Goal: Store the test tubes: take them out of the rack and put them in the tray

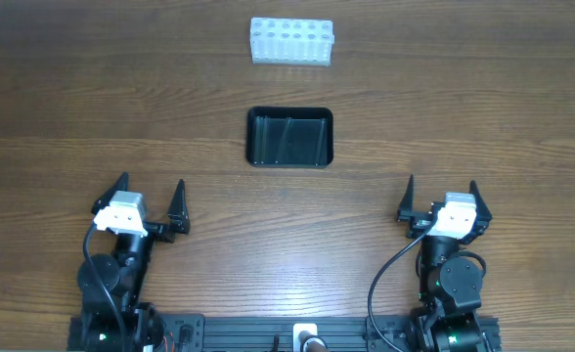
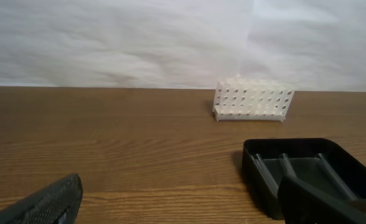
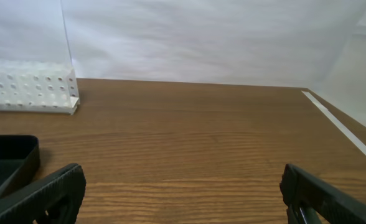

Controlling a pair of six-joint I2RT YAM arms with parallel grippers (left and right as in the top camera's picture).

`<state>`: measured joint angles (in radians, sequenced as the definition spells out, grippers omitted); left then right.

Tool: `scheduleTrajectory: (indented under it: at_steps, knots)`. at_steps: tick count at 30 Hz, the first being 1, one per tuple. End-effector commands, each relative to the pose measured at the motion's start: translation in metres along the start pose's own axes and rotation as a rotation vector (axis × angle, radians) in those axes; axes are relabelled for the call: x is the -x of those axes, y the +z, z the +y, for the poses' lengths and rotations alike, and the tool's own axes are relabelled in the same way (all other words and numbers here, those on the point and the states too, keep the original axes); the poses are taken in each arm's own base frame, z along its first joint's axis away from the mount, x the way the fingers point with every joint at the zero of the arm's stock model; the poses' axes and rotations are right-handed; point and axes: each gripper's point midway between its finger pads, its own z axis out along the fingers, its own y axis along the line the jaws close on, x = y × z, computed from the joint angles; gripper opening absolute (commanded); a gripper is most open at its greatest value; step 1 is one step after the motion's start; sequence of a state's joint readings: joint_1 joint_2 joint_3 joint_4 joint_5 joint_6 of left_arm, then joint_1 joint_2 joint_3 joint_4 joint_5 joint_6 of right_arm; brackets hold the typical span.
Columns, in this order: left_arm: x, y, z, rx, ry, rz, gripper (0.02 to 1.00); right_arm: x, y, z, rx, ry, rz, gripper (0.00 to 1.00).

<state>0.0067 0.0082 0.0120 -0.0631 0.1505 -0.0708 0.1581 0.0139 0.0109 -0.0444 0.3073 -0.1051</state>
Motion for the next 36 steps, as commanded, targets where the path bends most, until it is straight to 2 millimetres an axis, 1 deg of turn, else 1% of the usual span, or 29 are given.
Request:
scheduleTrajectory:
  at_steps: [1,4,10,36]
  knots:
    - [-0.0018,0.0002,-0.002,-0.01,0.015,0.001,0.998,-0.0005,-0.0012,0.0197,0.112,0.017,-0.008,0.991]
    - [-0.0018,0.0002,-0.002,-0.01,0.015,0.001,1.0,-0.0009,-0.0018,0.0239,0.136,0.06,-0.004,0.991]
    - [-0.0018,0.0002,-0.002,-0.01,0.015,0.001,1.0,-0.0008,-0.0018,0.0245,0.14,0.089,-0.002,0.991]
    - [-0.0018,0.0002,-0.002,-0.01,0.015,0.001,1.0,-0.0014,-0.0019,0.0245,0.14,0.087,0.001,0.993]
